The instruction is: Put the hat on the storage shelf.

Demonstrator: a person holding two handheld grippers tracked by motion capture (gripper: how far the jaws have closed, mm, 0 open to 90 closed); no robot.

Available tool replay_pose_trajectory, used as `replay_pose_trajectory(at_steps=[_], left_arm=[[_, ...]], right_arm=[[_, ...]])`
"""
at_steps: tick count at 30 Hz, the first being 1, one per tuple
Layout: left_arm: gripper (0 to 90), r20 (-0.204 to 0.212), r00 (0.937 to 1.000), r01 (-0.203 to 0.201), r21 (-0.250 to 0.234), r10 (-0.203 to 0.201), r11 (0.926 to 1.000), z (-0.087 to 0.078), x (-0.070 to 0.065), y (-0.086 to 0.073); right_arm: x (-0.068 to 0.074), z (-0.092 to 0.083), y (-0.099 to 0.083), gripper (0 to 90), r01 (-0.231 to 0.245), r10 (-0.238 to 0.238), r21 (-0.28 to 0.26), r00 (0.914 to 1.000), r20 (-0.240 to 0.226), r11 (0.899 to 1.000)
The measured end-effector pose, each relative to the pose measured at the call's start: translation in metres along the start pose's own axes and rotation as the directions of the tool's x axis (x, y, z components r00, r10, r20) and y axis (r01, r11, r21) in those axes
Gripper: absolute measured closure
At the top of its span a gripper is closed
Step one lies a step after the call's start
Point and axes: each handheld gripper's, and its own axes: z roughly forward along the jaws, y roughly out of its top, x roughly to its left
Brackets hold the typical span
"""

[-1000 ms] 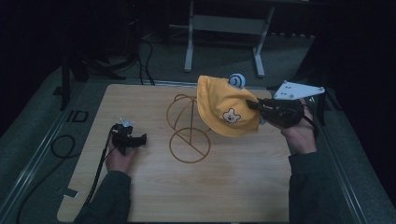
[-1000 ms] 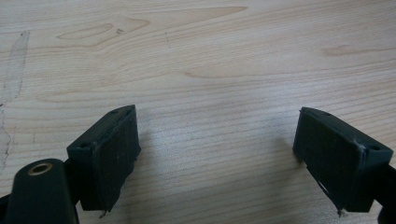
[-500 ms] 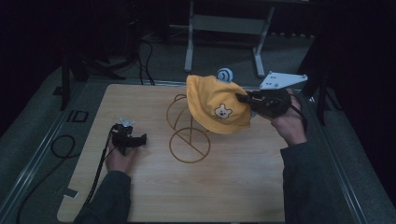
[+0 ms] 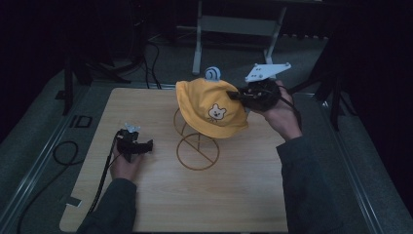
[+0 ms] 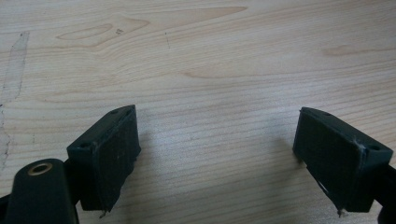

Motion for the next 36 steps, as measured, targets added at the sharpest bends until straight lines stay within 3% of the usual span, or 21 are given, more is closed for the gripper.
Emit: replay_pose_trajectory(at_steps=[8,16,21,25,28,31,36], left_arm=[[14.6,0.001,1.0000,0.001,0.001,-0.001,1.0000,0.000,0.000,0.000],[14.6,0.001,1.0000,0.000,0.001,0.000,1.0000,0.000,0.000,0.000],[14.6,0.001,1.0000,-0.001,0.002,0.001,1.0000,0.000,0.000,0.000],[14.6,0.001,1.0000,0.000,0.001,0.000,1.0000,0.000,0.000,0.000],[14.6,0.001,1.0000,-0.001,0.002,0.001,1.0000,0.000,0.000,0.000],[14.6,0.001,1.0000,0.000,0.000,0.000,1.0000,0.000,0.000,0.000],[14.6,0.001,1.0000,0.000,0.001,0.000,1.0000,0.000,0.000,0.000]], right_arm=[[0.007,0.029,0.018,80.4,0.000,0.000,0.021,0.9997,-0.026,1.000],[0.024,0.057,0.034,79.1,0.040,-0.038,0.064,0.9984,-0.042,0.997],[0.036,0.071,0.037,80.1,0.093,-0.087,0.136,0.9951,-0.047,0.986],[0.037,0.072,0.036,79.6,0.085,-0.080,0.156,0.9960,-0.039,0.984],[0.036,0.071,0.036,68.4,0.079,-0.077,0.150,0.9969,-0.017,0.986],[0.034,0.064,0.038,53.1,0.047,-0.046,0.098,0.9989,-0.006,0.994],[0.027,0.047,0.039,40.3,-0.007,0.007,0.018,0.9997,0.022,1.000]])
